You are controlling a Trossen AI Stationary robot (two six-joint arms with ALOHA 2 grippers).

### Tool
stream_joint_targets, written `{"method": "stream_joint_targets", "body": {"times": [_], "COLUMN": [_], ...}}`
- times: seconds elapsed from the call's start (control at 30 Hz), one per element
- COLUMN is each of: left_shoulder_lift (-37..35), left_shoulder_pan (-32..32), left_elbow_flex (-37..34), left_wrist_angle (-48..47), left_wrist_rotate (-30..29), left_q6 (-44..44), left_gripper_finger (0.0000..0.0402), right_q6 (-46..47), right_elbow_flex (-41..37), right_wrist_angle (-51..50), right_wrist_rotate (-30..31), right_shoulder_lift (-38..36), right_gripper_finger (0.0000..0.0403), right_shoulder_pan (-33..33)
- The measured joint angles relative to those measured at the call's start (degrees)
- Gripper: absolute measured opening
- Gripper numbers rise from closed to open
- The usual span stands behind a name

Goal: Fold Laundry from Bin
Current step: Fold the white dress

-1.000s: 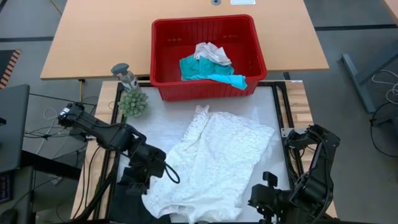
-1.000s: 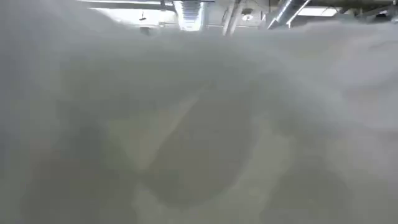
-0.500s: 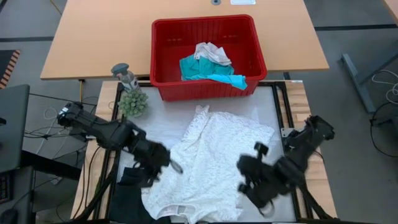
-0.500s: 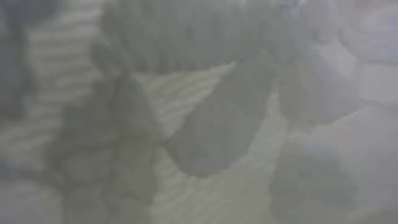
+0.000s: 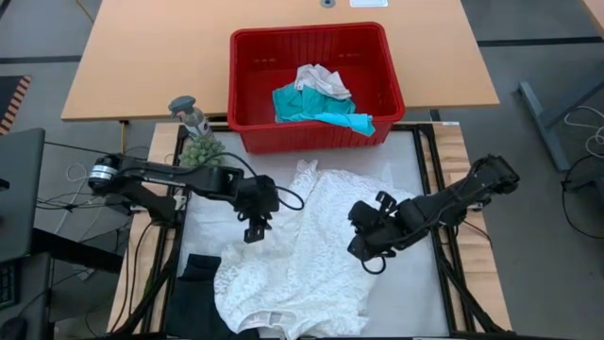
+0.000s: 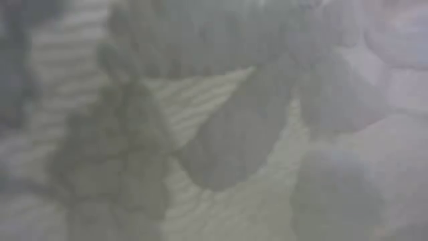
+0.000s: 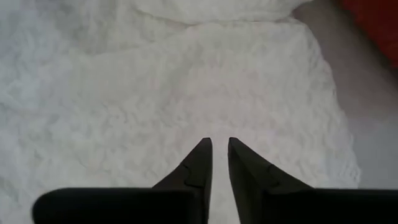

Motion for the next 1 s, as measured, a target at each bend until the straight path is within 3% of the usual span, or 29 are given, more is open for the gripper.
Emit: {"method": "stream_joint_targets", "body": {"times": [0.17, 0.33, 0.43, 0.57, 1.0], "left_shoulder_lift": [0.0, 0.6, 0.7, 2.5, 13.0], "left_shoulder_pan": [0.3, 0.6, 1.8, 3.3, 4.4], "left_elbow_flex": [-6.3, -8.4, -9.6, -11.5, -11.5], "left_wrist_angle": [8.0, 8.6, 11.2, 14.2, 17.2], "left_wrist_rotate": [5.3, -4.6, -5.8, -4.4, -1.8], "left_q6": [2.3, 6.4, 7.0, 5.6, 5.5], "left_gripper_finger": [0.0189, 0.0234, 0.0258, 0.0277, 0.0278], "right_q6": [-0.2, 1.2, 1.2, 1.0, 0.9], "right_elbow_flex": [-2.2, -3.8, -3.8, -3.8, -3.8], "right_wrist_angle": [2.2, 3.9, 3.9, 3.6, 4.3], "right_wrist_rotate": [-0.5, -0.8, -0.7, -0.6, -0.6], "right_shoulder_lift": [-0.3, 0.1, 0.2, 0.2, 0.2], "right_gripper_finger": [0.0134, 0.0174, 0.0187, 0.0191, 0.0181], "right_shoulder_pan": [0.5, 0.5, 0.4, 0.0, 0.1]}}
